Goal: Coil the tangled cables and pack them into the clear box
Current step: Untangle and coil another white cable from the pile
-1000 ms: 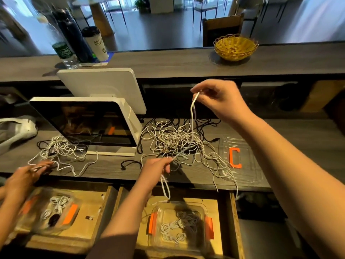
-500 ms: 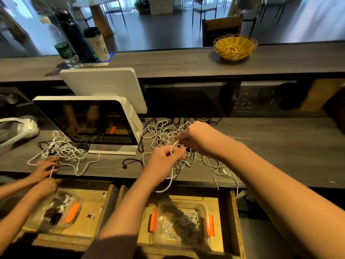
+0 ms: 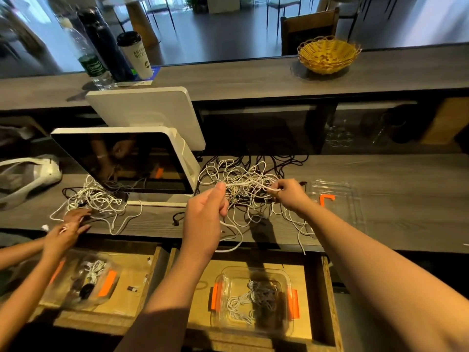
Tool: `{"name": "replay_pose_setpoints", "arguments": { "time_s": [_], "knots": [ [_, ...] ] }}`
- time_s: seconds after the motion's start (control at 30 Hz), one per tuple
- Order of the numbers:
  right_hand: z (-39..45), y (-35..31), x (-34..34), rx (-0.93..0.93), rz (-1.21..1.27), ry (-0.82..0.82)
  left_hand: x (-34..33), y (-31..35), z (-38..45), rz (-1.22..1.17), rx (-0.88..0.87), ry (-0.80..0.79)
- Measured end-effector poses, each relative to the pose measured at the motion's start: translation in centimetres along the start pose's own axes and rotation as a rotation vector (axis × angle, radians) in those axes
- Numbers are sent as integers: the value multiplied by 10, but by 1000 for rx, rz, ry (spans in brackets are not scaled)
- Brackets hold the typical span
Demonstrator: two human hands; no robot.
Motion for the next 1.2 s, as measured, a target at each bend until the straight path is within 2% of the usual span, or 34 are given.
{"name": "replay_pose_setpoints", "arguments": {
  "time_s": [0.1,0.23,0.43,0.7,0.83,0.97,1.2],
  "knots": [
    [5,15,1,-66,159,6,5,-3,3,5,6,-13],
    [5,2,15,-39,467,66,10,-15,7,59,79,-12],
    [-3,-41,58,131,666,138,4,-30,12,-34,204,159],
    [-21,-97,105,375,824,195,-5,-41,16,59,342,40],
    [-29,-116,118,466,805,201,-8,-51,15,136,393,-31],
    [-30,-120,118,494,713,236,-6,-56,14,171,416,-30],
    [-7,-84,93,396,398,206,-6,-60,10,257,405,-28]
  ]
}}
Point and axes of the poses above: each hand's wrist, its own z-axis towards the middle knuckle, its own x-axis out of the back of the hand, y = z × x, the point moved 1 cm from there along z, towards the middle knuckle, and after that the axes turned 10 degrees about y, right-handed, at the moved point
